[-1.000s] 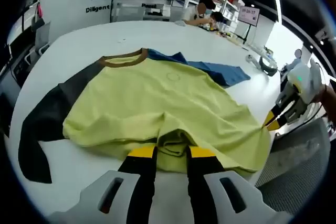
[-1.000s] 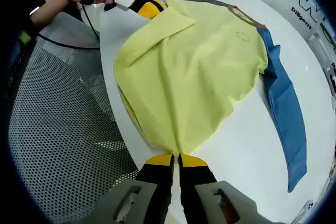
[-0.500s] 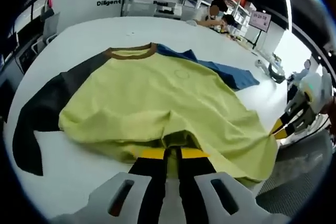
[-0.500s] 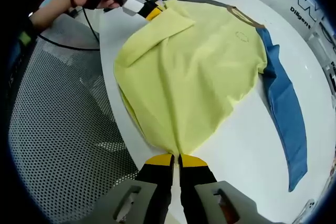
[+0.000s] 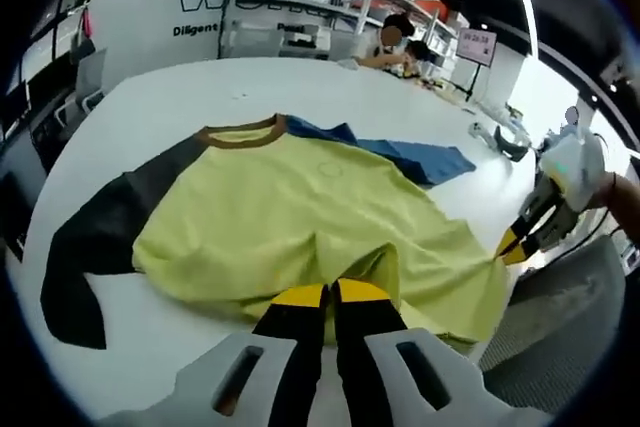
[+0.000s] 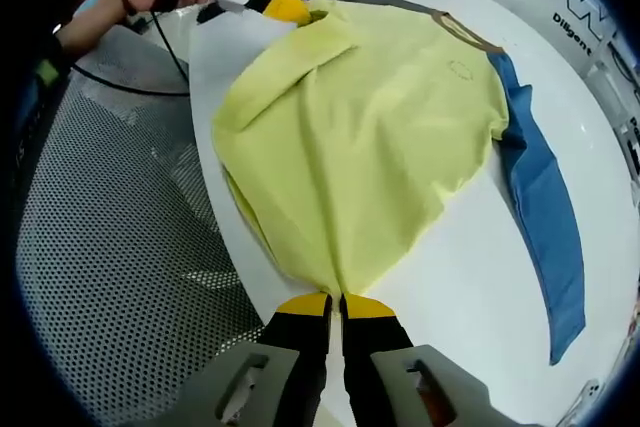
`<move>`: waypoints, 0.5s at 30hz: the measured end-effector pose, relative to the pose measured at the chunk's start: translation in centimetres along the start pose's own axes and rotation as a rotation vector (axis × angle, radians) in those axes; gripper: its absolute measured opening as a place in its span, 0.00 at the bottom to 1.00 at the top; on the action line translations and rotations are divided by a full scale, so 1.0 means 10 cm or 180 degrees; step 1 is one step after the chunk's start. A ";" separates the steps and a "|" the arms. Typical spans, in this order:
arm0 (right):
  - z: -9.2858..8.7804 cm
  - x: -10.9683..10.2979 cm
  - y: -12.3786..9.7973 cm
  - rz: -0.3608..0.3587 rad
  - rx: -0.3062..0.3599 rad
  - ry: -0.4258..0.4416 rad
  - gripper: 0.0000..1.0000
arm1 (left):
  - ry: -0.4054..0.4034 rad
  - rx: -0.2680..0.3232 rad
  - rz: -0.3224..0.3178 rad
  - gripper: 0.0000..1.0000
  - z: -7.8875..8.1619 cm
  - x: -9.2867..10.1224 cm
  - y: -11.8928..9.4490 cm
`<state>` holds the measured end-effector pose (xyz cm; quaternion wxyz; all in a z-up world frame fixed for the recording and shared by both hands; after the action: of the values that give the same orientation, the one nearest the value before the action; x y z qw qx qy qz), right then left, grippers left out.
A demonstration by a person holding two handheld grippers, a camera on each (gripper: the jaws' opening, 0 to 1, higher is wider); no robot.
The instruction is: Fold the garment on the visible template until the final outline fits inside the template.
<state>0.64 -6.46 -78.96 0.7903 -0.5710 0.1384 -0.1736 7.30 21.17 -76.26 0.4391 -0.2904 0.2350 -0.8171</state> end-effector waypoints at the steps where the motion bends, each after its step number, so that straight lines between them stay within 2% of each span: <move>1: 0.00 0.00 0.00 -0.0001 0.0000 -0.0003 0.00 | -0.0026 -0.0001 -0.0044 0.00 0.00 0.01 -0.02; 4: 0.00 0.00 0.00 -0.0007 0.0000 -0.0001 0.00 | 0.0009 0.0038 -0.0034 0.00 0.02 0.01 -0.10; 6: 0.00 0.00 0.00 -0.0009 -0.0001 -0.0002 0.00 | 0.0215 0.0081 0.0022 0.00 0.07 0.01 -0.24; 12: 0.00 0.00 0.00 -0.0017 -0.0011 -0.0005 0.00 | 0.0384 0.0142 0.0088 0.00 0.15 -0.02 -0.51; 15: 0.00 0.00 0.00 -0.0014 -0.0012 -0.0008 0.00 | 0.0407 0.0155 0.0142 0.00 0.14 -0.07 -0.65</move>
<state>0.62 -6.43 -78.93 0.7891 -0.5730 0.1365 -0.1744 4.74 24.85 -71.27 0.4481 -0.2215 0.2491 -0.8295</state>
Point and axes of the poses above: the point that each gripper's makers call its tool centre point, and the gripper's own axes: y roughly forward along the fingers, x roughly to its right, z roughly out of its top, the point moved 7 cm from there along -y, roughly backward along the fingers, and after that the axes turned 4 degrees about -y, right-handed, at the moved point
